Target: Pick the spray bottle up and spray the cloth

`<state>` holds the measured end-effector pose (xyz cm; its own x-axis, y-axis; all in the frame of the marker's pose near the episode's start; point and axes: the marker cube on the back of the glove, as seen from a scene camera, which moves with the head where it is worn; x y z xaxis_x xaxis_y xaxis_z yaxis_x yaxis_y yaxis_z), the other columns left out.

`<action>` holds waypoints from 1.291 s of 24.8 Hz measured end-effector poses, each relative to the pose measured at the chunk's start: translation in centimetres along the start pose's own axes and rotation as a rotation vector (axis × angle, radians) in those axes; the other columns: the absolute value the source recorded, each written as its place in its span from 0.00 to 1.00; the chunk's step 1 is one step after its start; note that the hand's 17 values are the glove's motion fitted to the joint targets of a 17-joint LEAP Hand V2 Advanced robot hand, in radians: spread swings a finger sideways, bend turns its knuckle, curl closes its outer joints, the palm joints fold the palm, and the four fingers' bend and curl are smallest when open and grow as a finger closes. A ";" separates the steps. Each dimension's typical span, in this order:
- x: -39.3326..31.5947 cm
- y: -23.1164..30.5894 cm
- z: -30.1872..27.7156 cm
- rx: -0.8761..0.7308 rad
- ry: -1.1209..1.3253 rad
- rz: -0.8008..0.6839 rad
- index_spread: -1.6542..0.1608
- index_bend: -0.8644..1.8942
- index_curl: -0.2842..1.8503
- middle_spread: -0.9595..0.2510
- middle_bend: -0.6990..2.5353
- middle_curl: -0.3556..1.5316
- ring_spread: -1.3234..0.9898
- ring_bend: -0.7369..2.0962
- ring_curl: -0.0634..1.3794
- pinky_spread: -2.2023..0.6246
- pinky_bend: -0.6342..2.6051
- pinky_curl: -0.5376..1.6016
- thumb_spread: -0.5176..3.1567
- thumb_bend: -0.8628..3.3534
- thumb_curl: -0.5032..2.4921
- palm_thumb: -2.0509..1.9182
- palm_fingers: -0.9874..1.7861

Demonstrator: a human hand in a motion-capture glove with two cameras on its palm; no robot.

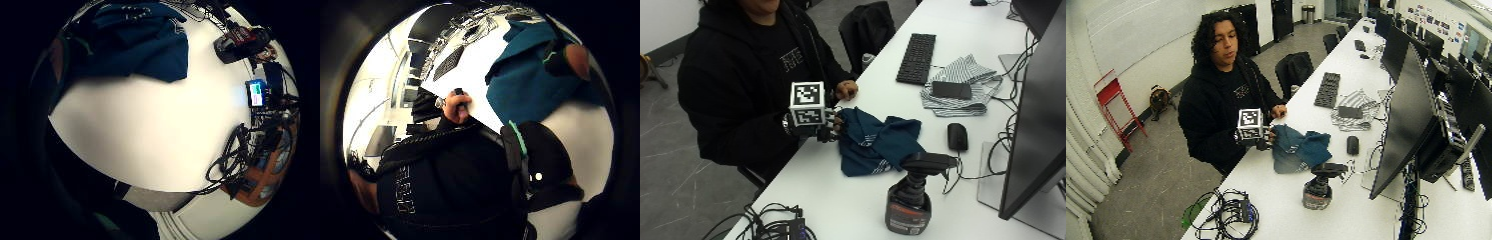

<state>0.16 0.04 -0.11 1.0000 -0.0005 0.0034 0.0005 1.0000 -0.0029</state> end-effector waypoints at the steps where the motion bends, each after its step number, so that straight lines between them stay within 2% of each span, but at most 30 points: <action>1: 0.0 0.0 0.0 0.000 0.000 0.001 0.81 0.42 0.18 0.75 0.30 0.23 0.54 0.38 0.11 0.79 0.30 0.29 0.26 0.27 0.19 0.62 0.67; 6: 0.7 0.2 -0.2 0.008 0.001 0.026 0.77 0.41 0.23 0.72 0.30 0.27 0.52 0.38 0.17 0.79 0.30 0.33 0.34 0.27 0.21 0.63 0.66; 13: 1.7 0.3 -0.4 0.006 -0.003 0.050 0.74 0.40 0.26 0.71 0.30 0.31 0.51 0.37 0.21 0.80 0.29 0.35 0.41 0.27 0.22 0.64 0.66; 26: 5.0 -0.2 -1.2 0.011 0.035 0.134 0.72 0.38 0.28 0.69 0.29 0.34 0.50 0.35 0.23 0.80 0.27 0.38 0.45 0.25 0.24 0.65 0.67; 30: 7.3 -3.1 -2.2 0.062 0.081 0.206 0.72 0.37 0.28 0.69 0.28 0.35 0.50 0.34 0.24 0.80 0.27 0.38 0.46 0.25 0.24 0.65 0.67; 32: 9.3 -2.1 -3.5 0.055 0.100 0.218 0.72 0.37 0.28 0.69 0.28 0.36 0.49 0.35 0.24 0.80 0.27 0.38 0.46 0.24 0.25 0.65 0.67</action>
<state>9.49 -2.05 -3.52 0.9718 0.2180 -0.0903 -0.2130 0.9751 0.0616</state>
